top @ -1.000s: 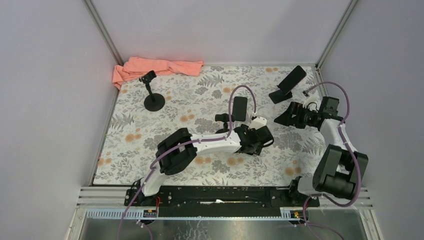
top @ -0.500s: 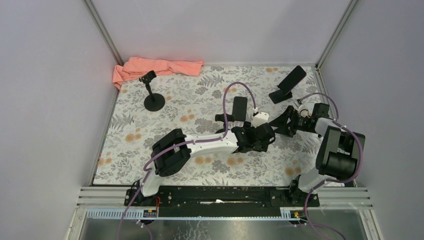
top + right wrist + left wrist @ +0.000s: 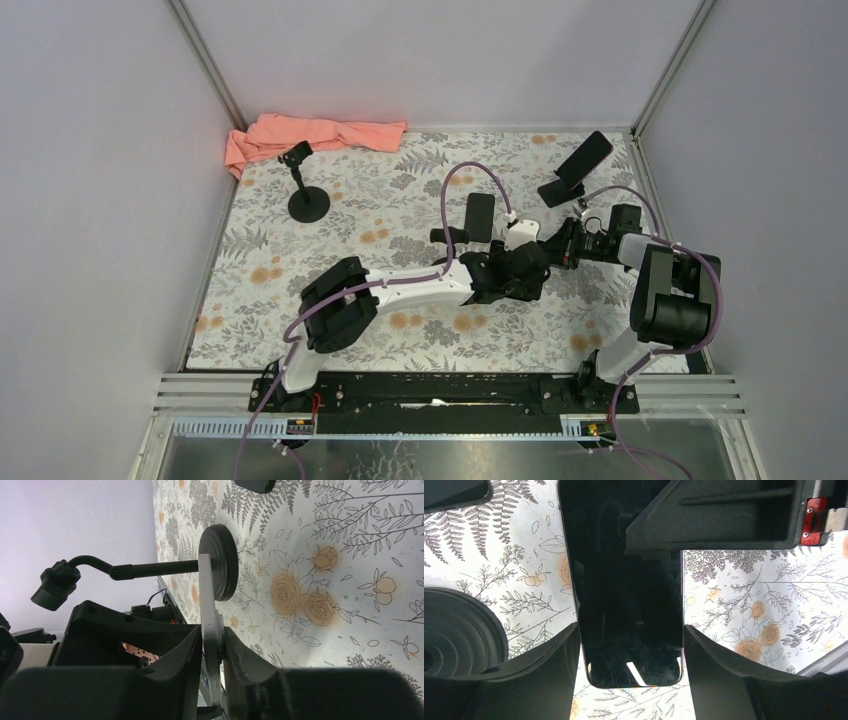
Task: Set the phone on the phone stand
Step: Pick up the phone at the center of the board.
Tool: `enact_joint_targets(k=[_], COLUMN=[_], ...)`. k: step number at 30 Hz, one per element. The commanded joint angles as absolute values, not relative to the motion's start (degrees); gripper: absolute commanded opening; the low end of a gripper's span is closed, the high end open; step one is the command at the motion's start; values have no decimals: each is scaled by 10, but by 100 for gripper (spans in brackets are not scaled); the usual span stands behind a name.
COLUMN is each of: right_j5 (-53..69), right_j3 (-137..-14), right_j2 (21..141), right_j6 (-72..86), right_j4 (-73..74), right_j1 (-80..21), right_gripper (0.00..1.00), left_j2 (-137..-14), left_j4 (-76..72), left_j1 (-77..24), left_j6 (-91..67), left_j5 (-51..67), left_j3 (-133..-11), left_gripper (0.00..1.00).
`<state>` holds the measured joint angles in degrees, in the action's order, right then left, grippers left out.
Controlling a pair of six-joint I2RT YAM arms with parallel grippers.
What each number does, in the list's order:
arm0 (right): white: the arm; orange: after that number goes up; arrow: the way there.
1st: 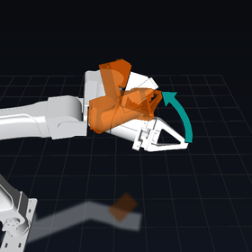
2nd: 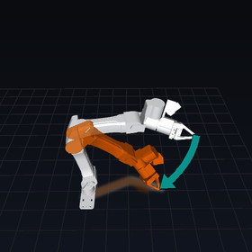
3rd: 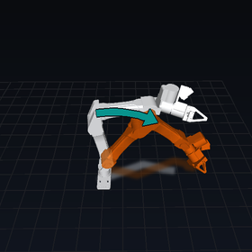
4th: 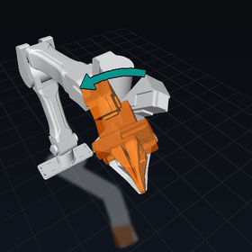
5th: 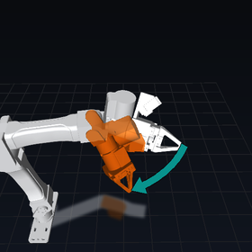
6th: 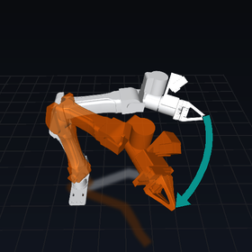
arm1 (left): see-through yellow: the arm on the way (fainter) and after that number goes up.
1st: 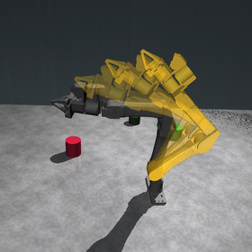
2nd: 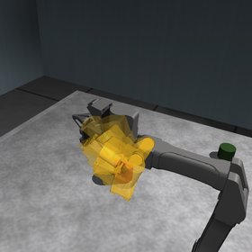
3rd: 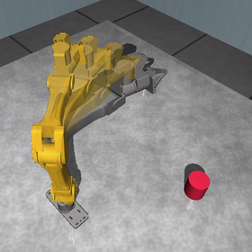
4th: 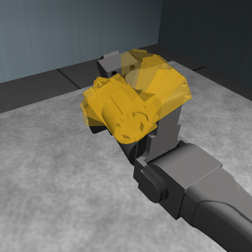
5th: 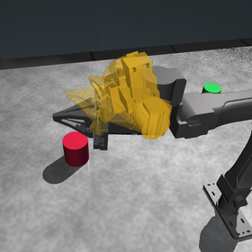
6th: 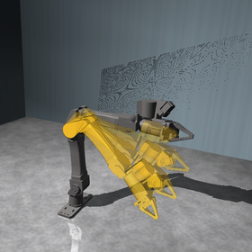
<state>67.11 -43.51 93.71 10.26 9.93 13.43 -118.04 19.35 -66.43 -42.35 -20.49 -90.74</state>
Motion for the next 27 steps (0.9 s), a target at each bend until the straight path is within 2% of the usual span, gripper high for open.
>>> enact_joint_targets(k=[1, 6, 12, 20, 27], right_j5=[727, 770, 817, 875, 898], right_j3=[-443, -450, -459, -497, -495], right_j2=[927, 899, 858, 797, 731], right_j6=[118, 125, 94, -64, -92], right_j4=[83, 77, 94, 229, 240], right_j1=[131, 136, 155, 168, 173], right_gripper=[20, 7, 3, 2, 3], left_j2=[-1139, -1090, -1000, -857, -675], left_j4=[125, 70, 14, -40, -202], left_j1=[-664, -664, -671, -705, -709], left_j6=[-426, -411, -392, -327, -310], left_j5=[-200, -169, -135, -113, -68], left_j3=[-892, -832, -743, -631, -446], left_gripper=[46, 74, 98, 99, 99])
